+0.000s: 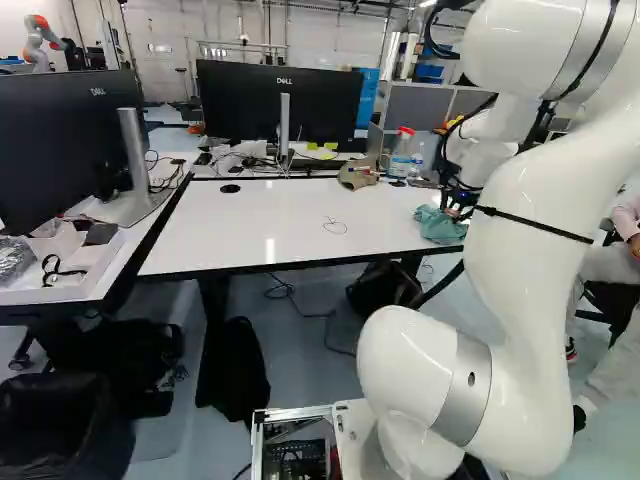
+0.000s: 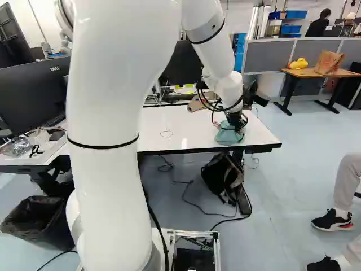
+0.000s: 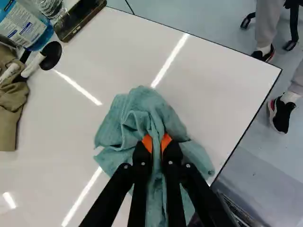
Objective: Clean the table with the green towel
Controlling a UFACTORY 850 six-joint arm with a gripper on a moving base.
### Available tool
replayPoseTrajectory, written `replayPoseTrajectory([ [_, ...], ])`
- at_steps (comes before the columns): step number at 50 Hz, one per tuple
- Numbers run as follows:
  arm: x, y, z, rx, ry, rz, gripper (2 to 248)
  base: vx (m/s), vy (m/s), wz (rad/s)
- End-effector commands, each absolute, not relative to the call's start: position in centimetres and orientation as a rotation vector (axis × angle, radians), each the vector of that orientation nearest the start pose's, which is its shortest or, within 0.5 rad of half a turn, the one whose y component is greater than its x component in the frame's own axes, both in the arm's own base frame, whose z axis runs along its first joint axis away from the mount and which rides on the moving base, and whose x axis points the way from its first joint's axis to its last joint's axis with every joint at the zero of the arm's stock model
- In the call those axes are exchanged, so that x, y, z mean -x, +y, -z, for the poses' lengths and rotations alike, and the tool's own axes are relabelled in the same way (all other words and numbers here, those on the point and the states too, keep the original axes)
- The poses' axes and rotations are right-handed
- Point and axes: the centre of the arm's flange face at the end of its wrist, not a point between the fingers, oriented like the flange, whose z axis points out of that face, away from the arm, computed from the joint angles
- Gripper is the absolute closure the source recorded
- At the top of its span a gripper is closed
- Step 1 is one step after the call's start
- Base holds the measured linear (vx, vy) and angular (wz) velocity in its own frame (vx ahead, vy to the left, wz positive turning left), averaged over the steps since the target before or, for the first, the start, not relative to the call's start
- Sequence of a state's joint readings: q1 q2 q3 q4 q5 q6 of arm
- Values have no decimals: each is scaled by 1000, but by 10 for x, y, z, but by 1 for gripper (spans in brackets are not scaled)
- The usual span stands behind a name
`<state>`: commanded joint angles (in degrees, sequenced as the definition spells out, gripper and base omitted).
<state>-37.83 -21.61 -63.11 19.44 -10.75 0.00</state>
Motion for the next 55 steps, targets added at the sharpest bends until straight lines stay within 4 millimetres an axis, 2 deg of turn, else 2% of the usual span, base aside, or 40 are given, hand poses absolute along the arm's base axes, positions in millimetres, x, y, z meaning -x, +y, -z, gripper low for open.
replayPoseTrajectory([
  [12,-484,-366,-429,2693,1424,882,209,0,0,0],
  [25,-508,-366,-428,2701,1387,901,209,0,0,0],
  [38,-523,-350,-427,2716,1334,903,209,0,0,0],
  [55,-519,-320,-429,2734,1283,878,209,0,0,0],
])
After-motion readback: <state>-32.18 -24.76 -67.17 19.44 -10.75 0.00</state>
